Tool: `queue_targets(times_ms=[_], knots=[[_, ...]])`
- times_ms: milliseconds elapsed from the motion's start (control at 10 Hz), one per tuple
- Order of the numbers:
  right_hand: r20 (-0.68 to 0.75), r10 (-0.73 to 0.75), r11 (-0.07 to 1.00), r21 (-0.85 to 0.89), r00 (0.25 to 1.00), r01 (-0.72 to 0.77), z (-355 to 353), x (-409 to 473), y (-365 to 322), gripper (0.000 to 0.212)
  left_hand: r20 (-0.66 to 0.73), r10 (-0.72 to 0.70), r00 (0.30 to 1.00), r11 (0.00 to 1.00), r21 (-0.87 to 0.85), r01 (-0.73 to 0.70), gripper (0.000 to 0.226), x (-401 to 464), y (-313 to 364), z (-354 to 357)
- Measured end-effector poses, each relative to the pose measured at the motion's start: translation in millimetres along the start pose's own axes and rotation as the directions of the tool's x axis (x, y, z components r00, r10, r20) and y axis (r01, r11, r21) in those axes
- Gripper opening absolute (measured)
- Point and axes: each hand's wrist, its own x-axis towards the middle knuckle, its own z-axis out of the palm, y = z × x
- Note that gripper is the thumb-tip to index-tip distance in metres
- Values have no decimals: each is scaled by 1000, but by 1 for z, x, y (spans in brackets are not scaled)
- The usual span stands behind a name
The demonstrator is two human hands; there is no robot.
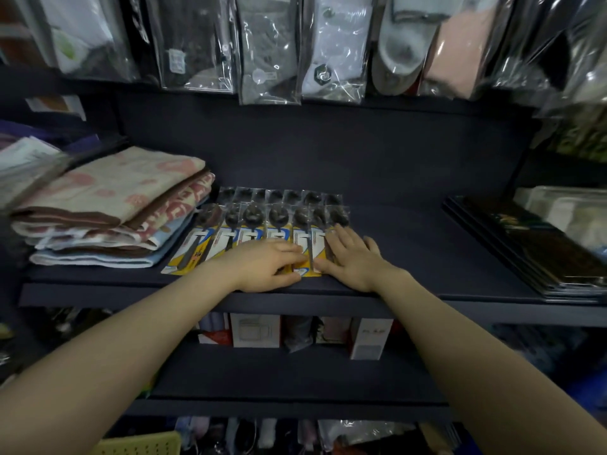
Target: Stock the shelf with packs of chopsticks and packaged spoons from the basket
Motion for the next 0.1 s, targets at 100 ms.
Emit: queue_targets(times_ms=[100], knots=[[-259,1,997,76,966,20,-11,-16,2,66,-194,-36,980,999,-17,33,69,-11,12,-15]])
